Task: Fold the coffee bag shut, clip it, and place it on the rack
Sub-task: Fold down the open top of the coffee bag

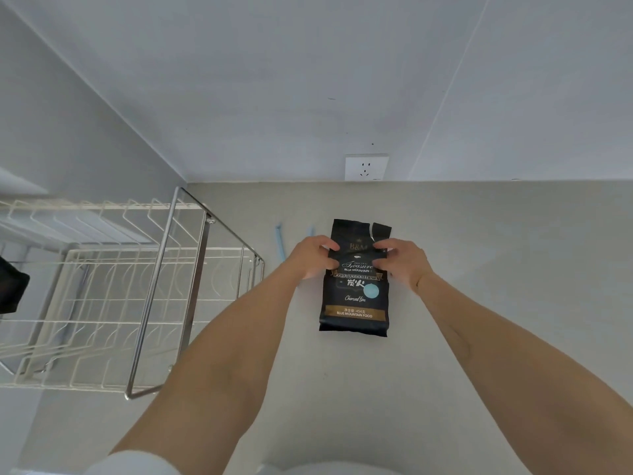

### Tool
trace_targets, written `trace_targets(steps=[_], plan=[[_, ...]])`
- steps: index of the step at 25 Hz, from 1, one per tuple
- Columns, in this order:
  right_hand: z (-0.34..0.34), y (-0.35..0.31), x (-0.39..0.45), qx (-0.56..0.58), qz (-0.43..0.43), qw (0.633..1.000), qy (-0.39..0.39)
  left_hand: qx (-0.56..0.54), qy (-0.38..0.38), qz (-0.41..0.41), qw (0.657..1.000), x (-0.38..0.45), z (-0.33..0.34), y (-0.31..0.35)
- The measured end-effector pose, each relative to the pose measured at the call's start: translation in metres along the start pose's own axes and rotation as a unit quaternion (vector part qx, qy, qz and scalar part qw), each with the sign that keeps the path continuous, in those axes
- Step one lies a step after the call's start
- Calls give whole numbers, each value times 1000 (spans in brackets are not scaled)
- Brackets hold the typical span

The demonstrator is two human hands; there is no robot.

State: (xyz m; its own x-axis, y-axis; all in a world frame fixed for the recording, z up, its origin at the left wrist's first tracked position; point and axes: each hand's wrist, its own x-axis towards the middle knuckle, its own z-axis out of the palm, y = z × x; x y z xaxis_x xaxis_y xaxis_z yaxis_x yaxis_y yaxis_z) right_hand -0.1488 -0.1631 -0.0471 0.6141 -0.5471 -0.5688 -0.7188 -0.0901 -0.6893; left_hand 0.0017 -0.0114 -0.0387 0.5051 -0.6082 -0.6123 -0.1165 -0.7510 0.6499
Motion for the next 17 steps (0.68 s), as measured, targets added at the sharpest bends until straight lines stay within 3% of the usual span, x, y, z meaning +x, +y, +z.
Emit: trace_targets(steps=[2,4,9,17], plan=[[6,3,-3,134,31,990,29,-68,25,-12,997,-2,6,-2],[10,4,-7,194,32,979,60,-127,55,-18,990,-8,10,-1],[8,6,-35,249,-17,965,76,-211,100,11,972,-35,14,-3],[2,8,-117,291,-112,948,63,-195,158,90,964,-112,22,-7]])
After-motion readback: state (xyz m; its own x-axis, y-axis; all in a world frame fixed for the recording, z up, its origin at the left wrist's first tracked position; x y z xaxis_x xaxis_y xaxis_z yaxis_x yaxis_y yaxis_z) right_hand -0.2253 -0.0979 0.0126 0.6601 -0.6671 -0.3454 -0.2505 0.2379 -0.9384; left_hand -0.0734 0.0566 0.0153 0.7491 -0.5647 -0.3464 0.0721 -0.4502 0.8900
